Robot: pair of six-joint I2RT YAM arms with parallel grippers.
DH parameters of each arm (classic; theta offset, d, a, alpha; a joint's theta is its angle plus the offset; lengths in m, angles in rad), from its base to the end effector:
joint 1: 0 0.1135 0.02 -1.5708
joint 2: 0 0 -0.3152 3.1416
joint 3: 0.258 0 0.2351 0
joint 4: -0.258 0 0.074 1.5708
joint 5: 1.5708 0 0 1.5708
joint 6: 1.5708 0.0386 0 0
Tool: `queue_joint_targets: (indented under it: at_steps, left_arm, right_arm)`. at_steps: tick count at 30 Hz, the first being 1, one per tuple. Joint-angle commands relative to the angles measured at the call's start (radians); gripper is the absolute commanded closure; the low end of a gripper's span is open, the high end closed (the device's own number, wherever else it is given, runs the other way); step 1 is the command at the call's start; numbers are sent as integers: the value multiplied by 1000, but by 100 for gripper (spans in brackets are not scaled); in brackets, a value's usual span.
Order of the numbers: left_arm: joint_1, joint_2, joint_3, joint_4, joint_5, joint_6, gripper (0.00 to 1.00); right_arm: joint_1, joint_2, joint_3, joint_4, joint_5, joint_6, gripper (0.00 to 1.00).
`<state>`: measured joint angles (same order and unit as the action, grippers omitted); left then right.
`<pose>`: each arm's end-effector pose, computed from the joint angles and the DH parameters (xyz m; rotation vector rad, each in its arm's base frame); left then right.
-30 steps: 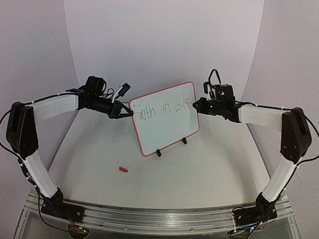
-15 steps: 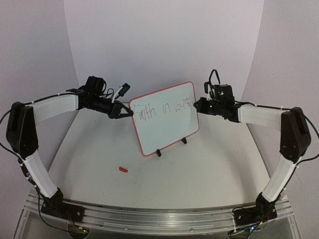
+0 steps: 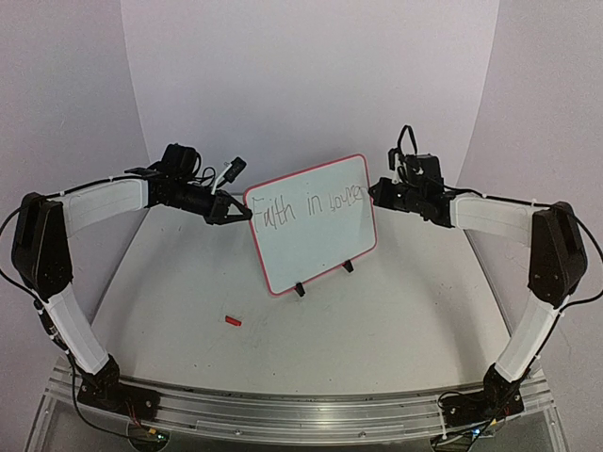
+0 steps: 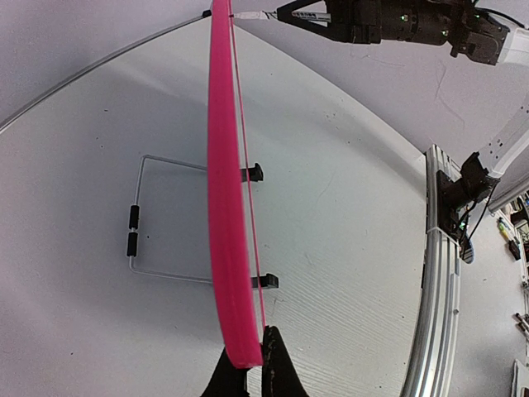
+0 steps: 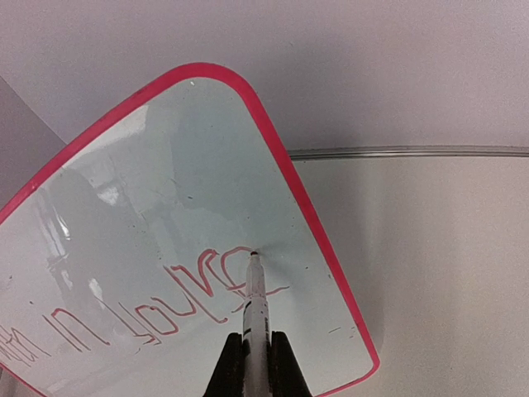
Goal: Write a sentence on the whiteboard
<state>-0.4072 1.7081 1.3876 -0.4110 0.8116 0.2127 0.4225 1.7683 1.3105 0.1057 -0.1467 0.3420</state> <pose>0.3311 -0.1733 0.3439 1.0661 1.9545 -1.0297 0.3785 0.1764 0.3372 -0.1804 1.9660 0.6477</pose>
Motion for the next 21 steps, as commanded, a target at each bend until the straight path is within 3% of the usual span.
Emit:
queue_joint_targets:
  at_steps: [1,9,21]
  left_arm:
    - [-35,-4,2,-85,-11,50,100]
    - [-34,-3,2,-85,-12,51,100]
    - [-35,-4,2,-85,-15,50,100]
  right_arm:
    - [5,19,46,19,4,-3,100]
    - [5,4,27,19,-10,-4,100]
    - [5,-161,-85,-22,23,-18,100]
